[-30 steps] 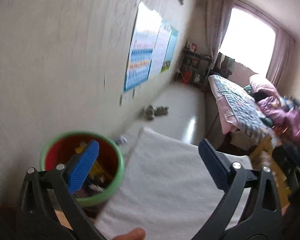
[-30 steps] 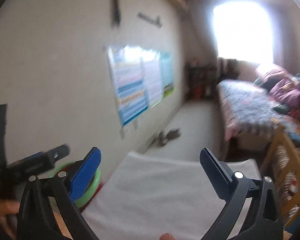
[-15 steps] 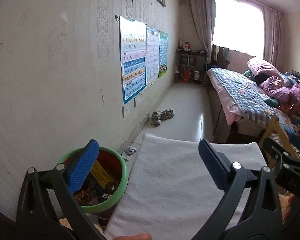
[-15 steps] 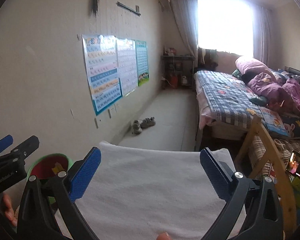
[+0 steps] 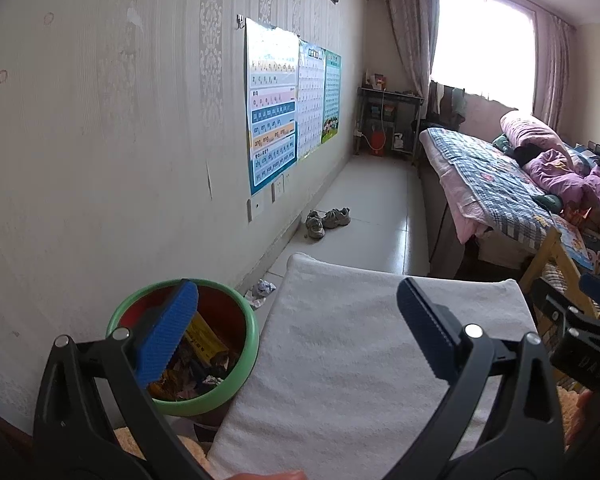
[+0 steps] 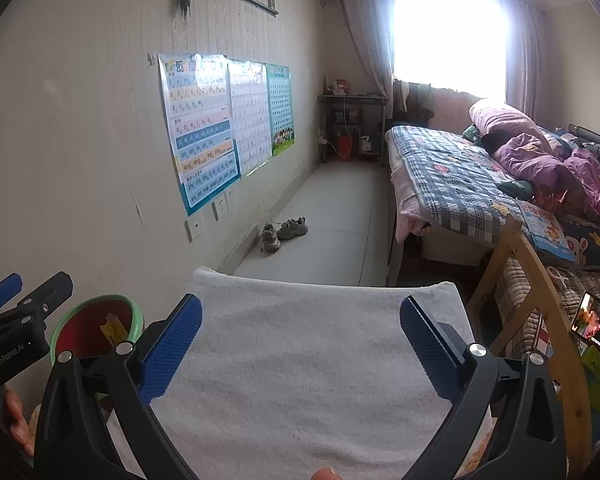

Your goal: Collect trash

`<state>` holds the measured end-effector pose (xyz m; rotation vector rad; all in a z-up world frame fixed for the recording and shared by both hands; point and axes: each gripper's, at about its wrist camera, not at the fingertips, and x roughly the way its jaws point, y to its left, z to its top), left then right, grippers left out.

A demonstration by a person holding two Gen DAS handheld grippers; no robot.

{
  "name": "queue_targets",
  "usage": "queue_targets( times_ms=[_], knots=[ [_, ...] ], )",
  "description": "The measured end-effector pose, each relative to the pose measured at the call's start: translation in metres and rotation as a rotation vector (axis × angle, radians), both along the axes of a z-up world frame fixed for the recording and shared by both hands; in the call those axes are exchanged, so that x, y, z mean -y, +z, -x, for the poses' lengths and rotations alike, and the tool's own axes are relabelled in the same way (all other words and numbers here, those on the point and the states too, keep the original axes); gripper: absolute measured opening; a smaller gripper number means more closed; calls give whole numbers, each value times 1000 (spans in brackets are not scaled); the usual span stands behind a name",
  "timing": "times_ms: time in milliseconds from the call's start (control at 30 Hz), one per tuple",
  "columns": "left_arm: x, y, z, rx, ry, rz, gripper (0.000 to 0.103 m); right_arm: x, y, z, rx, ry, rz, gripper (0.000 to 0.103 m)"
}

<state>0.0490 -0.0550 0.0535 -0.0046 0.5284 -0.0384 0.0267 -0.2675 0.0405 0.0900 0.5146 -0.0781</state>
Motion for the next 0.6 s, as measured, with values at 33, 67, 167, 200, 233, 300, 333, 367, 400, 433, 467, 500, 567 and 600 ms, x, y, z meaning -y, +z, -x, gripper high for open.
queue_targets(
  times_ms=[33, 67, 167, 200, 233, 300, 333, 367, 400, 433, 467, 500, 567, 600],
  knots=[
    [0, 0, 0, 0, 1, 1, 97, 0, 0, 0, -2, 0, 1, 96],
    [-1, 0, 0, -2, 1, 3, 97, 0, 0, 0, -3, 1, 2, 96],
    [-1, -2, -1, -10, 1, 7, 97, -1, -1, 0, -6, 0, 4, 96],
    [-1, -2, -1, -12, 4, 8, 97, -1, -1, 0, -8, 1, 4, 96],
    [-1, -2, -2, -15, 7, 9, 97, -2, -2, 0, -9, 1, 4, 96],
    [-2, -4, -2, -21, 9, 16, 97, -2, -3, 0, -12, 2, 4, 96],
    [-3, -4, -2, -23, 10, 20, 97, -2, -3, 0, -14, 2, 6, 96],
    [-4, -5, -3, -25, 10, 23, 97, -2, -3, 0, -15, 2, 7, 96],
    [-4, -6, -3, -27, 11, 25, 97, -2, -3, 0, -16, 3, 7, 96],
    [-4, -6, -2, -28, 11, 25, 97, -2, -3, 0, -18, 3, 7, 96],
    [-4, -6, -2, -28, 11, 23, 97, -3, -3, 0, -19, 3, 6, 96],
    [-4, -6, -2, -27, 11, 22, 97, -2, -4, 0, -22, 3, 5, 96],
    [-4, -7, -2, -28, 11, 21, 97, -3, -5, -1, -28, 2, 4, 96],
    [-4, -7, -2, -30, 11, 21, 97, -2, -6, -1, -32, 1, 4, 96]
  ],
)
